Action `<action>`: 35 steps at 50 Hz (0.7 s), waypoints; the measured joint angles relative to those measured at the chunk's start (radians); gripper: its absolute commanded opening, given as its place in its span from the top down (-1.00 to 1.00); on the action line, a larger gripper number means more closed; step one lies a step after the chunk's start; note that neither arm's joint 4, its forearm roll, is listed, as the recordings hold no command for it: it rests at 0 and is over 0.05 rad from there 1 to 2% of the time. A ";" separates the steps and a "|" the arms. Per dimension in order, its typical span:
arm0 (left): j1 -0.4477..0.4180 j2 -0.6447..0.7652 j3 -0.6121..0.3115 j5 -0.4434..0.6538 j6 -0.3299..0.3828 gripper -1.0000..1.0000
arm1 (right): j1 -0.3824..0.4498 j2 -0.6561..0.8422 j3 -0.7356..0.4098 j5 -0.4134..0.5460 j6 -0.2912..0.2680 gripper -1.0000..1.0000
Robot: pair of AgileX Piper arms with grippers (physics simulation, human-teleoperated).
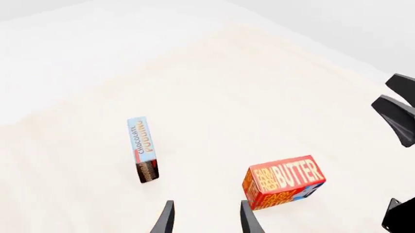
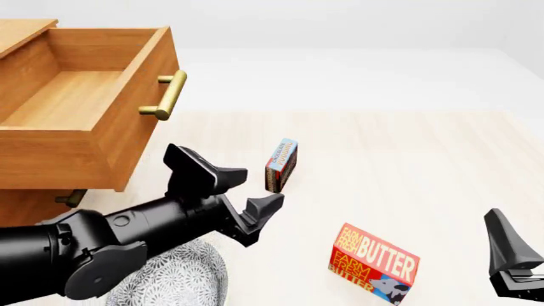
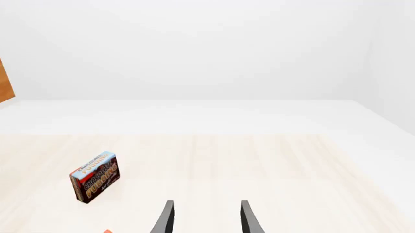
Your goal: Put the chocolate pudding in the top drawer of the cabinet and close it.
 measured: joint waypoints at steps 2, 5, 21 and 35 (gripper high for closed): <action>0.010 0.008 0.001 -0.004 -0.002 -1.00 | 0.000 0.000 0.000 0.000 0.000 -1.00; 0.023 0.022 0.001 -0.011 -0.006 -1.00 | 0.000 0.000 0.000 0.000 0.000 -1.00; 0.059 0.104 -0.002 -0.059 -0.026 -1.00 | 0.000 0.000 0.000 0.000 0.000 -1.00; 0.081 0.184 -0.020 -0.098 -0.037 -1.00 | 0.000 0.000 0.000 0.000 0.000 -1.00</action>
